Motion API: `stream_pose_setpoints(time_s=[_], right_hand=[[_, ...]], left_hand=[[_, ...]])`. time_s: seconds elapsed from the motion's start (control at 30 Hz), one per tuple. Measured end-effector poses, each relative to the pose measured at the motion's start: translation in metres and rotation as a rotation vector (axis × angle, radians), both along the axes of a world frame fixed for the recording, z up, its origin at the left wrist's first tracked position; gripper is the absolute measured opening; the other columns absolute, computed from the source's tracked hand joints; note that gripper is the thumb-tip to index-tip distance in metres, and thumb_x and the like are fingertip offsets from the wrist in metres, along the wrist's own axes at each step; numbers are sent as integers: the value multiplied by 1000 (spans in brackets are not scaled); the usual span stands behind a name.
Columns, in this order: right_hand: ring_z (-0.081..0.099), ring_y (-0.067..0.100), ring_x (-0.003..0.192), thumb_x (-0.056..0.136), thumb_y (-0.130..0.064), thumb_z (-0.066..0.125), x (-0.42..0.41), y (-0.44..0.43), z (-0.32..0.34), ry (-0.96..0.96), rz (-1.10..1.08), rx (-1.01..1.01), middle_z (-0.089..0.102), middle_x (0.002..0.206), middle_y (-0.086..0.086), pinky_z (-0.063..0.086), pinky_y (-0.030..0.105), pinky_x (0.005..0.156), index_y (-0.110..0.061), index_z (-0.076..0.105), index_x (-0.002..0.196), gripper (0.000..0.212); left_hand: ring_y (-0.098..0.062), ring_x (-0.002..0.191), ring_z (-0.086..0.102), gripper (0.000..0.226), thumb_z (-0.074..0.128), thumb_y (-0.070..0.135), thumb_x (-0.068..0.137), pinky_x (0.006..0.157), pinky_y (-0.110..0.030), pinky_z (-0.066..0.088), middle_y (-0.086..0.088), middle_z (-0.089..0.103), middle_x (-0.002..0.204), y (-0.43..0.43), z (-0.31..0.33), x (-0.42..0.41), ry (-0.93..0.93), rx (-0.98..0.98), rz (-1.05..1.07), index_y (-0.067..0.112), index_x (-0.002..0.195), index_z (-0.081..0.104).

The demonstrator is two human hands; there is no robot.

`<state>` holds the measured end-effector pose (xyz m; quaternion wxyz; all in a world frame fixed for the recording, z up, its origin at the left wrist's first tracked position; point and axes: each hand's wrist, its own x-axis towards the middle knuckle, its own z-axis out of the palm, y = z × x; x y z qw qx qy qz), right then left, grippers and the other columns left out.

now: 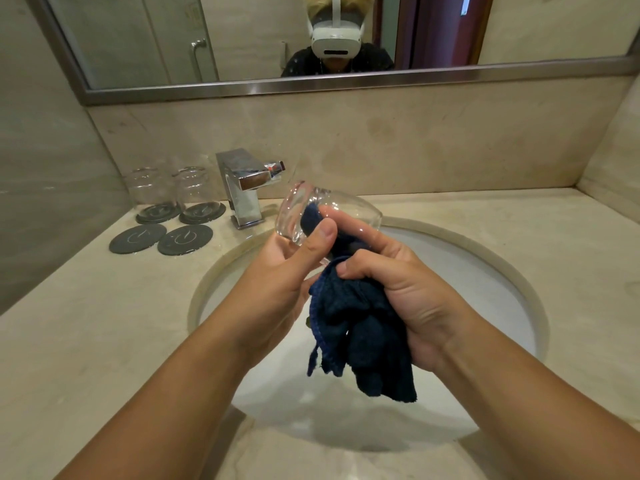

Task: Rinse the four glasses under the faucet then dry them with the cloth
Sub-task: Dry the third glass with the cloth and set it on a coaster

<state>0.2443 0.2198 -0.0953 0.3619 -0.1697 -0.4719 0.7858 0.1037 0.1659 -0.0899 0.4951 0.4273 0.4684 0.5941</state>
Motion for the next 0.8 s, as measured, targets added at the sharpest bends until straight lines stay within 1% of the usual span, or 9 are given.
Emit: stream_pose_setpoints(time_s=[0.1, 0.17, 0.23, 0.3, 0.4, 0.47, 0.53, 0.67, 0.8], right_hand=[[74, 20, 90, 76, 2, 60, 0, 0, 0, 3, 20, 8, 79, 118, 7, 58, 43, 98, -33, 83, 113, 56], [72, 24, 90, 74, 1, 60, 0, 0, 1, 1, 24, -3, 79, 117, 7, 51, 57, 106, -32, 83, 112, 55], [70, 24, 84, 73, 0, 59, 1, 1, 3, -11, 21, -17, 79, 112, 7, 45, 67, 110, -31, 84, 109, 54], [71, 22, 76, 73, 0, 59, 1, 1, 4, -13, 19, -29, 79, 108, 6, 45, 69, 109, -30, 84, 106, 52], [73, 20, 73, 78, 7, 60, 2, 3, 5, -27, -14, -11, 80, 104, 5, 53, 60, 102, -31, 85, 97, 49], [73, 18, 75, 85, 12, 56, 4, 6, 4, -60, -57, 38, 81, 102, 5, 63, 41, 86, -31, 86, 95, 53], [73, 16, 84, 85, 11, 60, 9, 11, 5, -139, -120, 147, 81, 104, 3, 60, 27, 76, -31, 85, 98, 51], [71, 13, 83, 86, 13, 60, 15, 19, 3, -271, -237, 274, 81, 99, -1, 59, 24, 75, -32, 83, 104, 54], [72, 15, 89, 86, 12, 60, 14, 23, -1, -290, -310, 278, 81, 105, 0, 59, 30, 83, -32, 82, 106, 53]], left_hand=[[-20, 118, 75, 51, 70, 42, 82, 94, -37, 64, -8, 79, 120, 2, -4, -2, 0, -10, 31, 16, 125, 60], [-17, 111, 77, 52, 73, 39, 86, 90, -31, 65, -5, 80, 112, 4, -5, -4, 20, 29, 56, 16, 130, 56], [-25, 126, 71, 51, 78, 31, 95, 108, -42, 58, -13, 74, 131, 6, -5, -7, 61, 96, 32, 27, 142, 58], [-30, 137, 64, 40, 74, 25, 93, 121, -53, 45, -13, 68, 143, 7, -6, -9, 84, 162, -3, 50, 123, 70], [-26, 140, 61, 39, 80, 27, 90, 125, -54, 39, -5, 68, 144, 10, -9, -16, 96, 189, -14, 53, 117, 72], [-26, 139, 62, 48, 82, 26, 87, 123, -51, 40, -8, 69, 144, 9, -10, -22, 131, 136, -7, 42, 130, 67], [-23, 132, 67, 70, 86, 26, 78, 114, -43, 47, -5, 73, 137, 10, -9, -29, 195, 72, 33, 28, 142, 58], [-9, 106, 74, 79, 95, 40, 66, 101, -36, 55, 10, 79, 115, 12, -12, -36, 368, -18, 97, 38, 135, 58], [-9, 105, 75, 71, 91, 36, 71, 105, -41, 58, 8, 80, 116, 14, -15, -35, 378, -36, 93, 35, 134, 59]])
